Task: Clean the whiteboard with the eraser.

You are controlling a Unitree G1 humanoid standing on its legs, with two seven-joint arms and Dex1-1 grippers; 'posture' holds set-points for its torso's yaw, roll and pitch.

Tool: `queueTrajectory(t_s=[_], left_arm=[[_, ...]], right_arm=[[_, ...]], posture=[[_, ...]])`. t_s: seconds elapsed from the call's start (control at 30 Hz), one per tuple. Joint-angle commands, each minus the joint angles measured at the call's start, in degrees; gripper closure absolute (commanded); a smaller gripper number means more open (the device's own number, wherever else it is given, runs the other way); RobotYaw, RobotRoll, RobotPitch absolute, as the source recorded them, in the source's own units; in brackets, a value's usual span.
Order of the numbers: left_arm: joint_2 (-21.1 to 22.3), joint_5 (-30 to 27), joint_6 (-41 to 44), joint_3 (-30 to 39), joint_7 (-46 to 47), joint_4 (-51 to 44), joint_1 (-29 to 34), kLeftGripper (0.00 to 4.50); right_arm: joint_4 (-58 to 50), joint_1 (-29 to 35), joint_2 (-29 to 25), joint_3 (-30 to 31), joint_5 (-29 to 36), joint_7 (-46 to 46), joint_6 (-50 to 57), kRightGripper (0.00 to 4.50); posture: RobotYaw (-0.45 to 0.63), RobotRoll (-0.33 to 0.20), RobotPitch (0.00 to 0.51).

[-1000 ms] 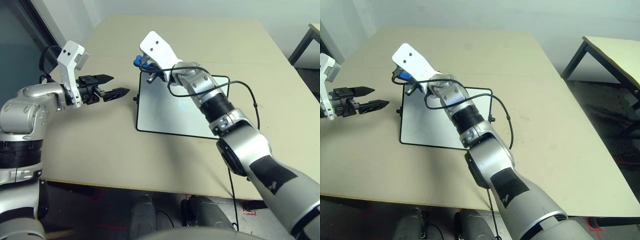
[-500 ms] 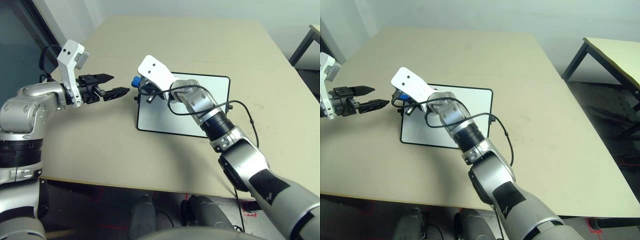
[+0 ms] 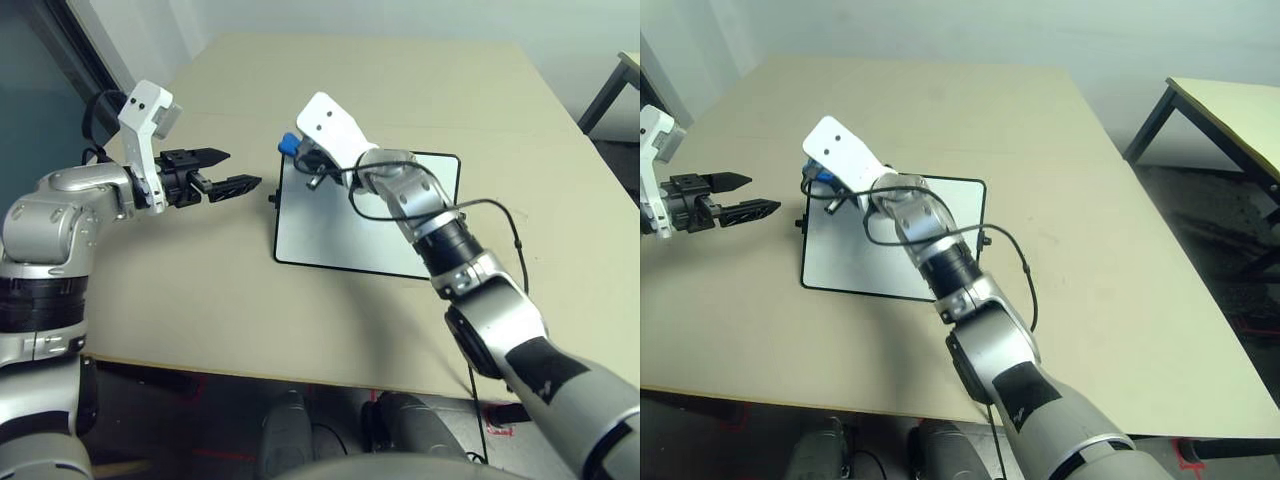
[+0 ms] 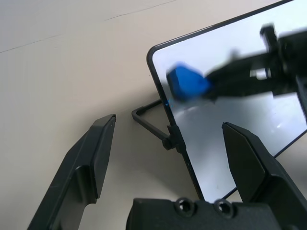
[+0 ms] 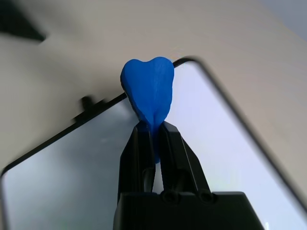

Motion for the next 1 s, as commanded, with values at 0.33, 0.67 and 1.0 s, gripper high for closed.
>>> queueTrajectory(t_s=[0.33,0.67,1.0], left_arm=[[0.5,0.3,0.4,-0.3,-0.5,0.1,0.0,0.0],[0.3,0.3,0.6,-0.9,-0.8,0.3,-0.2,0.0],[0.2,0.2,0.9,-1.6,-1.2,0.3,-0.5,0.0]], right_arm=[[3.3,3.6,-2.4,0.9,-1.0,-1.2,2.0,4.4],[-1.8,10.6,-6.3,3.3,-1.7,-0.2,4.3,4.4],[-9.2,16.1,-9.9,6.4,-1.5,1.8,8.6,4.4]], posture=[[0.0,0.0,0.059],[-0.02,0.0,0.074],[-0.02,0.0,0.086]])
